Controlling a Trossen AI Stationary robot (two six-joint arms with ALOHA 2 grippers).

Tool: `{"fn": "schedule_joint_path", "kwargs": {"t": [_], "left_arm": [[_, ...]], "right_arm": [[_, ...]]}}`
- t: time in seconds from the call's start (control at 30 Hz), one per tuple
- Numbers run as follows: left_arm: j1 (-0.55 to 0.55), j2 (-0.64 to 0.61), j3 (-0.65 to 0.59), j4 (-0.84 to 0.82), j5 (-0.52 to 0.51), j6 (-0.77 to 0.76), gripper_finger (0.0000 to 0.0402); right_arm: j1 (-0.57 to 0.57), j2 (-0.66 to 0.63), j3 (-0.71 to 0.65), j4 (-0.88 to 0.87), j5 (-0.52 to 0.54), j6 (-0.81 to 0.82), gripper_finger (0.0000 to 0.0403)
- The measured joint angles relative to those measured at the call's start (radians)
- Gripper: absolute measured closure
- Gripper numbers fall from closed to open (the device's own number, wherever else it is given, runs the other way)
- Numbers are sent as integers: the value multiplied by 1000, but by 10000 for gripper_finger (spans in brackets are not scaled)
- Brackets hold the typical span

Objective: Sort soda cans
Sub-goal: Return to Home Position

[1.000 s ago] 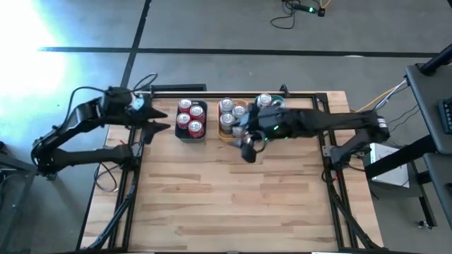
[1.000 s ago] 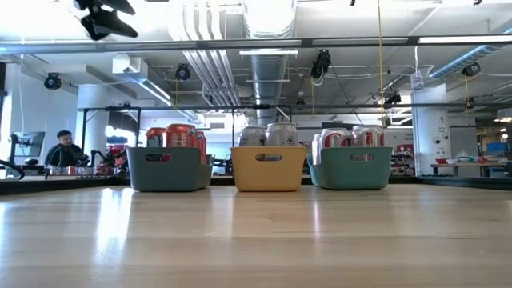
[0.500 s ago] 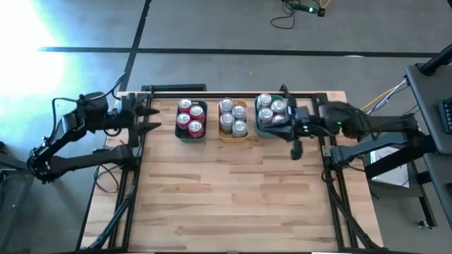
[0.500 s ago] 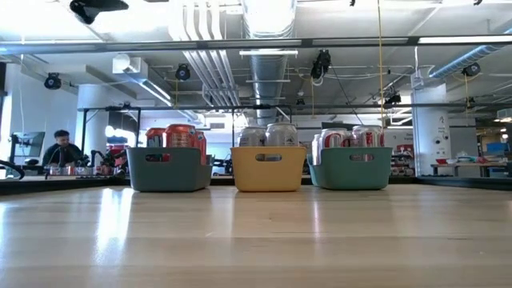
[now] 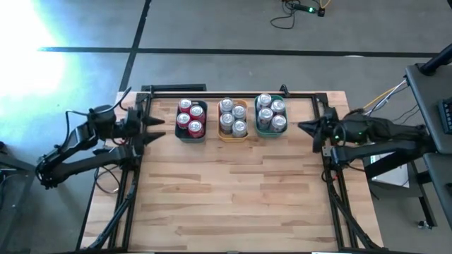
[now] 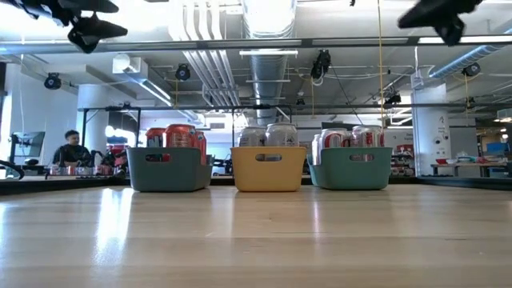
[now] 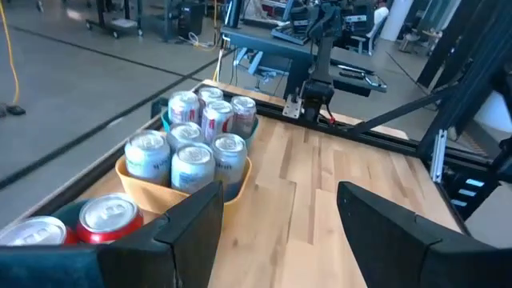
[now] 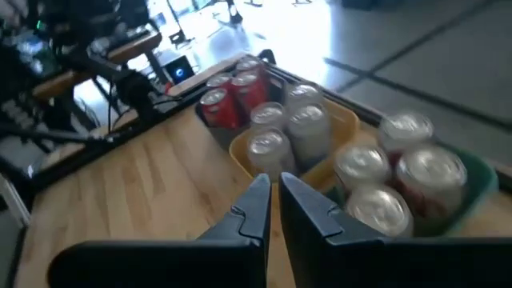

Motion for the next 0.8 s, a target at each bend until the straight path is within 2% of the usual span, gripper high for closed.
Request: {"fn": "schedule_joint_path", "kwargs": {"t": [0.13, 0.23, 0.4, 0.47, 0.57, 0.73, 0.8], "left_arm": [[0, -13, -27, 2, 0, -5, 172], [0, -21, -69, 53, -1, 28, 172], [0, -6, -174, 251, -9, -28, 172], [0, 12, -217, 343, -10, -69, 172], [0, 45, -266, 464, -10, -116, 172], [-3, 96, -292, 582, -6, -226, 172], [-11, 97, -294, 580, 40, -211, 172]], "right_arm": [[0, -59, 0, -105, 11, 119, 380], [0, -84, -2, -159, 31, 138, 380], [0, -94, -48, -66, 54, -93, 379], [0, -94, -93, 21, 54, -191, 379], [2, -93, -199, 252, 30, -313, 382], [2, -90, -416, 704, -96, -433, 384], [2, -95, -496, 843, -170, -456, 383]]}}
